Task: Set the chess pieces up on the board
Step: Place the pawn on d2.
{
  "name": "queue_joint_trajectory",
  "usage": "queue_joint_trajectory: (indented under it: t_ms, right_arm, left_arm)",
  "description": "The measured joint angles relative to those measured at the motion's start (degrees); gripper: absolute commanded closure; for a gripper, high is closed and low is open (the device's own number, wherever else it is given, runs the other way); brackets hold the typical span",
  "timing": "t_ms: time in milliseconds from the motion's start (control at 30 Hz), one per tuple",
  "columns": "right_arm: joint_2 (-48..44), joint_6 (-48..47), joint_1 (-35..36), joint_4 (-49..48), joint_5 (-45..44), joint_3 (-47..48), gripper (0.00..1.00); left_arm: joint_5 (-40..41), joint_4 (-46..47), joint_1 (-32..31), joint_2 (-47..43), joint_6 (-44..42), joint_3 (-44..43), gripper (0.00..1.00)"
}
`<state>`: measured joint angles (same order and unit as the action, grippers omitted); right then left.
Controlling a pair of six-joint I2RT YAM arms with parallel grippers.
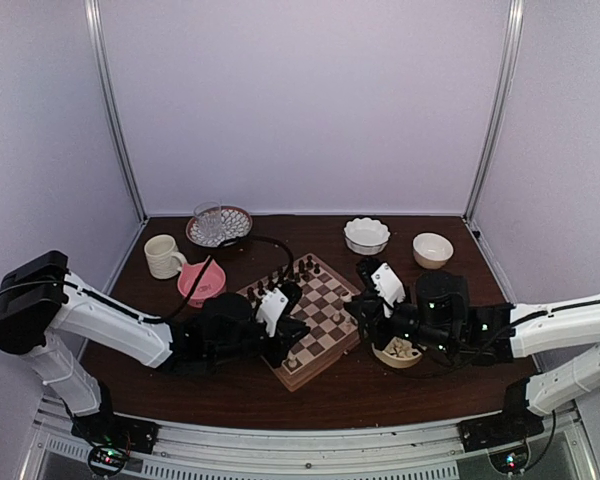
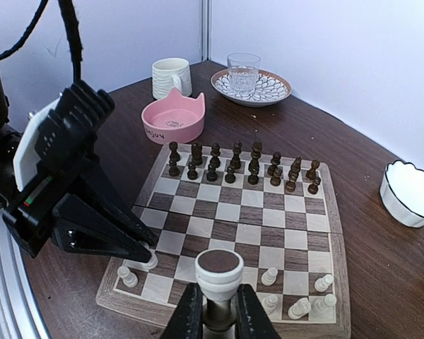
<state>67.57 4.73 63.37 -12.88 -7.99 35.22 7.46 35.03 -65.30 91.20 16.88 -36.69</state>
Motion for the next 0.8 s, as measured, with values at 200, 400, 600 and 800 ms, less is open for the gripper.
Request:
queue_joint_trajectory:
  t_ms: [200,400,600,800]
  right_arm:
    - [-1.6,0.1,0.0,-0.3,-1.9,-0.9,1.0]
    - [-3.3,0.2,0.0,-1.2,-4.0,-2.2,1.0]
    - [-4.8,0.2,0.0,-2.1,-8.5,-3.8,1.0]
    - [-6.3,0.4,0.0,-2.5,-12.1,-4.8,1.0]
  left_arm:
    - [0.0,1.0,0.0,3.7,-1.4,-1.4,1.0]
    - [-1.3,0.5,1.7,6.7,-1.1,-4.1,1.0]
    - [-2.3,-2.3,3.4,7.7,-1.0,-7.3,1.0]
    - [-3.3,-5.0,4.5,8.8,-1.0,-10.0,1.0]
